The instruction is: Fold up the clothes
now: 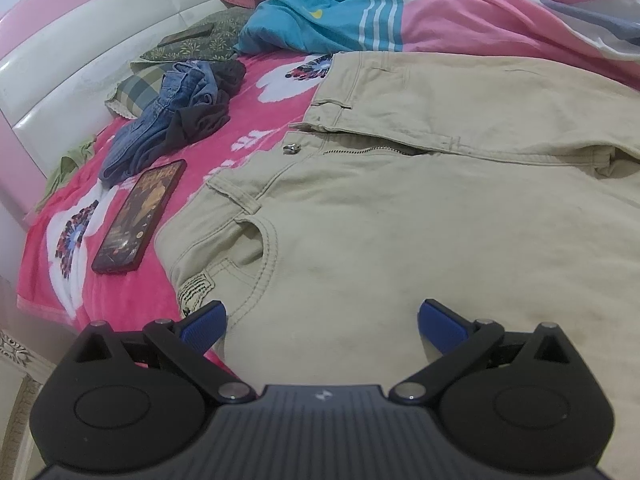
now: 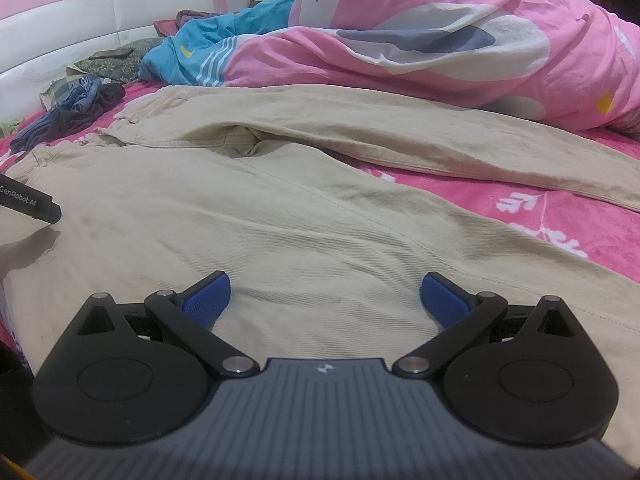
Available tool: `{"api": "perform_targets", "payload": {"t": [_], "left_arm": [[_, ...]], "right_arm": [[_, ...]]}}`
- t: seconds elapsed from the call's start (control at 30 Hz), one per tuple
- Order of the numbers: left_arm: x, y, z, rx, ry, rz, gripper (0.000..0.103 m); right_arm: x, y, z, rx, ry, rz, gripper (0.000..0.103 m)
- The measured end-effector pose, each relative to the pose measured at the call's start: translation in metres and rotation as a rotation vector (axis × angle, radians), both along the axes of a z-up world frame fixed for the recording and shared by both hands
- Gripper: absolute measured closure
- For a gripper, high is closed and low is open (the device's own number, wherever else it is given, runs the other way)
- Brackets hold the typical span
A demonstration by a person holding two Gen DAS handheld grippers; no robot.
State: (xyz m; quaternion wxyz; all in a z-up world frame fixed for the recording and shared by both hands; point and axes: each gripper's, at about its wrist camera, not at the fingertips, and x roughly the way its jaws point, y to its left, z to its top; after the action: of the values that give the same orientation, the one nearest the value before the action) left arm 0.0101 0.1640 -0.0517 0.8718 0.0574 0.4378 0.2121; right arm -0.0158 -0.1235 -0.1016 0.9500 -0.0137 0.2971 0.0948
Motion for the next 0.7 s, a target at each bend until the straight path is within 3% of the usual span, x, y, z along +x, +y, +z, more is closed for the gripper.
{"api": "perform_targets", "payload": {"t": [0.17,0.33,0.7], "left_arm": [[-0.005,-0.001,-0.005,0.033,-0.032,-0.052,0.0],[-0.007,0.002,-0.006,0.011,-0.056,-0.049,0.0],[-0.014,0.01,-0.007,-0.038,-0.099,-0.073,0.0]], "right_arm": [[0.0,0.001,-0.001,0.002,-0.007,0.0,0.001],[-0.003,0.001,-0.001,-0.001,-0.014,0.0,0.001],[-0.08,-0.009,0.0,-0.038,-0.043,0.059,0.001]]}}
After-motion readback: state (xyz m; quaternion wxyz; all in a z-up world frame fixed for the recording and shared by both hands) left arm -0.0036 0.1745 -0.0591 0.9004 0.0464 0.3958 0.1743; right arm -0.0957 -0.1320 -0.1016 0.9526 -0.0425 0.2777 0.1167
